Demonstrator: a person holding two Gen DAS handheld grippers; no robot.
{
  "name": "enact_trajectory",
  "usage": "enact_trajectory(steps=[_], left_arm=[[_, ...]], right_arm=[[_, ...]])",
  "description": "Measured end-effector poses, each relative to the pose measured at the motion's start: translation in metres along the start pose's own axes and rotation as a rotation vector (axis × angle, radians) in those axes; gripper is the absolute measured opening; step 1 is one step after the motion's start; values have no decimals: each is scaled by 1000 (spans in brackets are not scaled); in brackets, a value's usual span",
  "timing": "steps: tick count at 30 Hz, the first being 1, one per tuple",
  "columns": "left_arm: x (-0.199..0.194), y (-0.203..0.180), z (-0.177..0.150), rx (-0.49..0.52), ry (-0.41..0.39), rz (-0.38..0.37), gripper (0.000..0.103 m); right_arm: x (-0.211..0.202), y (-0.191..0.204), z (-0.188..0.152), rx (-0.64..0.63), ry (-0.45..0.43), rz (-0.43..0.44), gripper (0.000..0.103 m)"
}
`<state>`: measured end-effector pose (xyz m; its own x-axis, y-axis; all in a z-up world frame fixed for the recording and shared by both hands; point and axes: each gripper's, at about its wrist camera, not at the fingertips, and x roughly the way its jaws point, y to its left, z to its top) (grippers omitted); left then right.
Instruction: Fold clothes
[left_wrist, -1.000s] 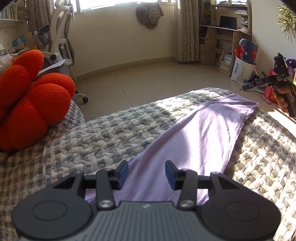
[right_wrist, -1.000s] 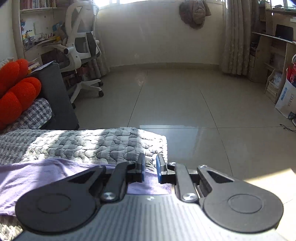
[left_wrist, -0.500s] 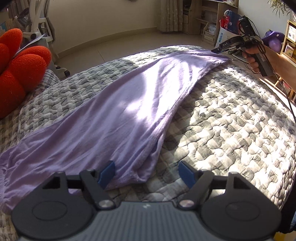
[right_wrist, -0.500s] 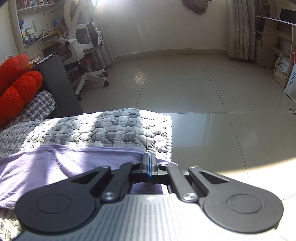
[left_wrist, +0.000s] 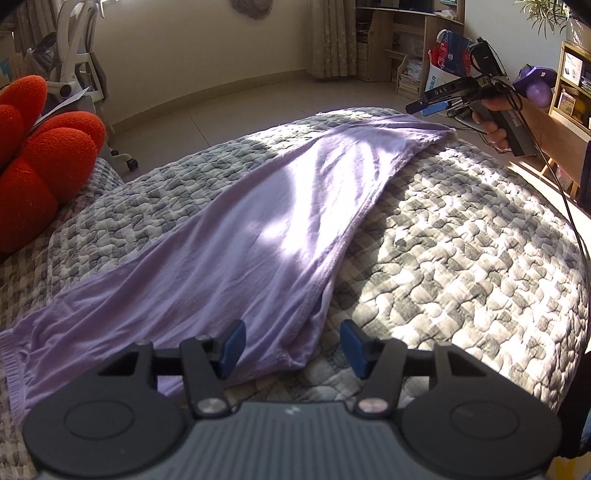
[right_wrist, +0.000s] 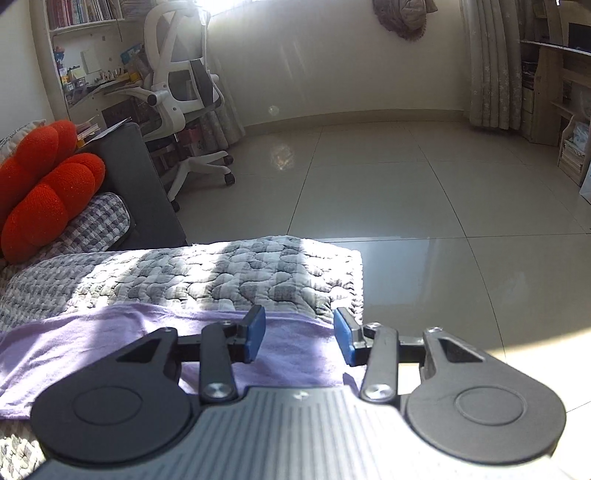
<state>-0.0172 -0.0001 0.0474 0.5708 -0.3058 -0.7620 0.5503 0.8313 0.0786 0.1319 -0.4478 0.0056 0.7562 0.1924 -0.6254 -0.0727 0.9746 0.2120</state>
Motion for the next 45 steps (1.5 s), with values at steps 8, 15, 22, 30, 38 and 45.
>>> enact_trajectory(steps=[8, 15, 22, 30, 38, 45], left_arm=[[8, -9, -5, 55, 29, 14, 26], [4, -5, -6, 52, 28, -7, 20], [1, -2, -6, 45, 28, -28, 20], [-13, 7, -1, -2, -13, -35, 21], [-22, 3, -4, -16, -22, -90, 21], [-16, -4, -9, -17, 23, -122, 21]], right_arm=[[6, 20, 3, -87, 5, -62, 4], [15, 40, 4, -232, 2, -147, 3], [33, 48, -2, -293, 15, -249, 3], [-16, 35, -1, -102, 54, -216, 49], [-47, -55, -57, 647, 90, 76, 50], [-49, -30, -55, 639, 18, 139, 50]])
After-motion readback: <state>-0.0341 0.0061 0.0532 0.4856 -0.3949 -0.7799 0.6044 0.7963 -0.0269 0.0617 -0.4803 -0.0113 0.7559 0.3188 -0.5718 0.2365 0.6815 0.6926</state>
